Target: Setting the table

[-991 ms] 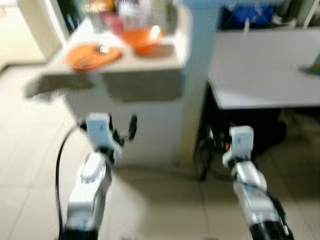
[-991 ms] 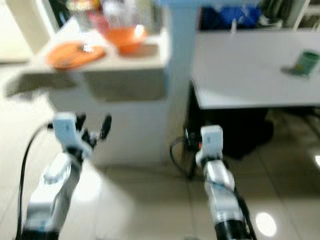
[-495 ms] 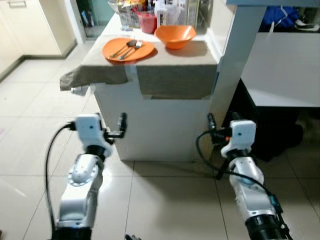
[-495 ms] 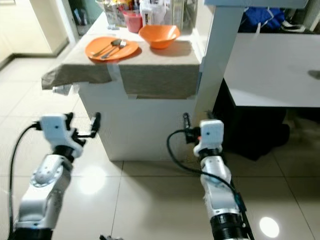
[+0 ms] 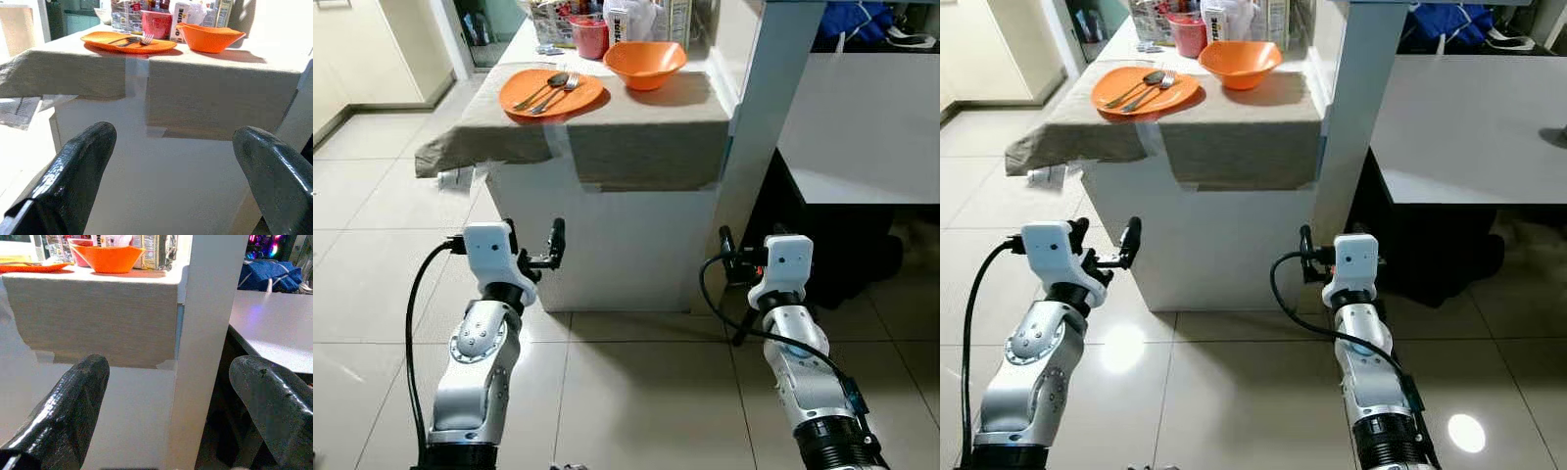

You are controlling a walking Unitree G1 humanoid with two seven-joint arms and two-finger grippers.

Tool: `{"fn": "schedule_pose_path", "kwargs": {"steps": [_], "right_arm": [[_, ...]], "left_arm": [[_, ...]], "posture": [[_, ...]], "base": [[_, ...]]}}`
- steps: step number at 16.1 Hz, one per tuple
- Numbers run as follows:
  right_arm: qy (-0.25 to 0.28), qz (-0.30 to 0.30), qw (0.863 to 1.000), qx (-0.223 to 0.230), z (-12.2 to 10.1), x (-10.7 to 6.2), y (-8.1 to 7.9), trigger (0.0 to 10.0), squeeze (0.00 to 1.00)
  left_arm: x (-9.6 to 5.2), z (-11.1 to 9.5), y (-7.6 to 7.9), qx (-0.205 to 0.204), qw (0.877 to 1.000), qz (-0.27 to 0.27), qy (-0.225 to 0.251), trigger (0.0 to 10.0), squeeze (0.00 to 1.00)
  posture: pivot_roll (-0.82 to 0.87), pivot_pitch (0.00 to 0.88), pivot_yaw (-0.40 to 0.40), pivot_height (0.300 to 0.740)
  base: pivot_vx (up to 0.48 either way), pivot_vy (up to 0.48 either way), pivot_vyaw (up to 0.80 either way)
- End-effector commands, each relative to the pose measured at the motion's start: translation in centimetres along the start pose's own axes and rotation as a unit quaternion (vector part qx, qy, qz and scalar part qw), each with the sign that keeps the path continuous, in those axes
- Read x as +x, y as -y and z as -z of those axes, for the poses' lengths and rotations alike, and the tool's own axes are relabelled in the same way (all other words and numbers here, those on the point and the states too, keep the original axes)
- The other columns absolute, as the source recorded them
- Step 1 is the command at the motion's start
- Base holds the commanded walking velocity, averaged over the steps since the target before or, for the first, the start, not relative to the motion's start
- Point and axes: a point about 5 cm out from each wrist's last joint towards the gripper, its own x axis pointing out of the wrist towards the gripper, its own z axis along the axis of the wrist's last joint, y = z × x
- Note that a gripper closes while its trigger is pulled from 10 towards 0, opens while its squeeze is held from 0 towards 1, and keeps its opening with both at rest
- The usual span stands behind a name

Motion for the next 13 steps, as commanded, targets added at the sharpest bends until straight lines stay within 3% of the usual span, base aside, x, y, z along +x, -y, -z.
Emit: {"fn": "schedule_pose_path", "kwargs": {"steps": [1,5,7,13], "right_arm": [[0.002,-0.003,1.0,-0.004,-0.3,0.1,-0.1,10.0,1.0],[0.007,-0.018,1.0,-0.001,-0.6,-0.5,-0.4,10.0,1.0],[-0.003,-0.027,1.0,-0.006,-0.1,-1.7,-0.2,10.0,1.0],[0.0,-0.05,0.999,-0.006,-0.8,-3.5,-0.1,10.0,1.0]], "left_arm": [[0.0,0.1,0.0,0.007,1.0,-0.001,-0.004,10.0,0.0],[-1.4,1.3,-1.1,0.004,0.999,-0.011,-0.03,10.0,0.0],[-2.1,1.7,-1.6,0.002,0.999,-0.014,-0.04,10.0,0.0],[-2.3,1.1,-1.0,0.005,1.0,-0.003,-0.027,10.0,0.0]], "posture": [[-0.11,0.0,0.068,0.74],[-0.12,0.0,0.069,0.74],[-0.12,0.0,0.067,0.74],[-0.13,0.0,0.066,0.74]], "base": [[0.0,0.0,0.0],[0.0,0.0,0.0],[0.0,0.0,0.0],[0.0,0.0,0.0]]}}
